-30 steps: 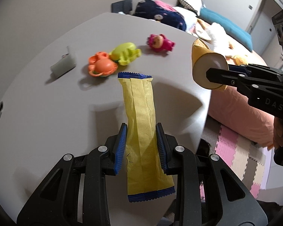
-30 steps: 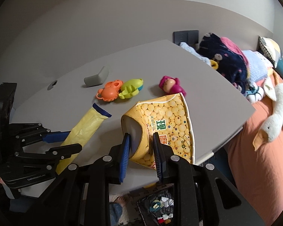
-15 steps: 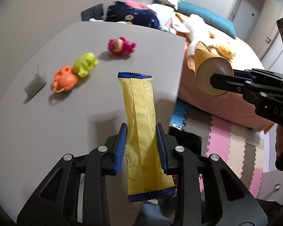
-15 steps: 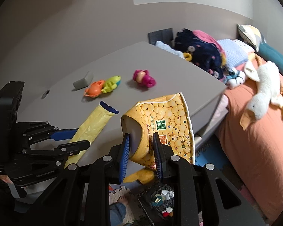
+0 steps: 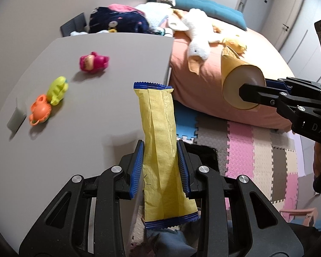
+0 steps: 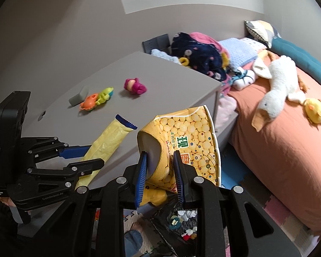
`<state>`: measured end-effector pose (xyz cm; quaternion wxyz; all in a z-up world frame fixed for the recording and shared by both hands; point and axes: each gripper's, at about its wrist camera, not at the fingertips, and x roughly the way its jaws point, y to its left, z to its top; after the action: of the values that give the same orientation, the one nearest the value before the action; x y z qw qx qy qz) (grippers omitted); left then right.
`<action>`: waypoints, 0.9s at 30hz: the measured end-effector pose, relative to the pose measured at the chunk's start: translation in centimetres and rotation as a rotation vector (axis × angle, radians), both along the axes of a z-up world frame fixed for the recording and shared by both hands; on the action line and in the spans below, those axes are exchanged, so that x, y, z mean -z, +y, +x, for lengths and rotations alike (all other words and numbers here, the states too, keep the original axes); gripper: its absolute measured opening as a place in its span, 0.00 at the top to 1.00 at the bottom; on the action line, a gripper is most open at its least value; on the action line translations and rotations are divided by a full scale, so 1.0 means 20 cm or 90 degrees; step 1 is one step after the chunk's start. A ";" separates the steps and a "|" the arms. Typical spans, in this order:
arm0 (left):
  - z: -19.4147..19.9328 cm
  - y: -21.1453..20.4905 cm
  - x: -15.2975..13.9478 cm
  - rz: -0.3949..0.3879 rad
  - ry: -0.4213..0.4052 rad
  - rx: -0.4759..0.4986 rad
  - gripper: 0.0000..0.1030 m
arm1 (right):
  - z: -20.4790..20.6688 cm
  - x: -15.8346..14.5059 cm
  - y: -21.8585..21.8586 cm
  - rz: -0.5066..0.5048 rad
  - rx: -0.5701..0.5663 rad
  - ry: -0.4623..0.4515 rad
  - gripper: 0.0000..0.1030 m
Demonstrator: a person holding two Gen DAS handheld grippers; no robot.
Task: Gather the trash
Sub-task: 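Carry the yellow strip and snack bag over the black bin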
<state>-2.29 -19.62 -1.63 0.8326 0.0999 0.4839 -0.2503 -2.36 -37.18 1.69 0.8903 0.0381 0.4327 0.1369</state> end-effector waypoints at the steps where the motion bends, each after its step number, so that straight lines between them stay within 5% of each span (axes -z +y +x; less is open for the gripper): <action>1: 0.00 -0.02 0.00 0.000 -0.001 0.007 0.70 | -0.01 0.00 -0.01 0.000 0.005 0.000 0.75; 27: -0.13 -0.46 0.01 0.008 -0.003 0.191 0.70 | -0.35 0.04 -0.43 0.006 0.168 0.011 0.74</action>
<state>-4.86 -28.85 -1.78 0.7864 0.1769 0.4632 -0.3684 -9.40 -45.70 0.86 0.8967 0.1002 0.4307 0.0206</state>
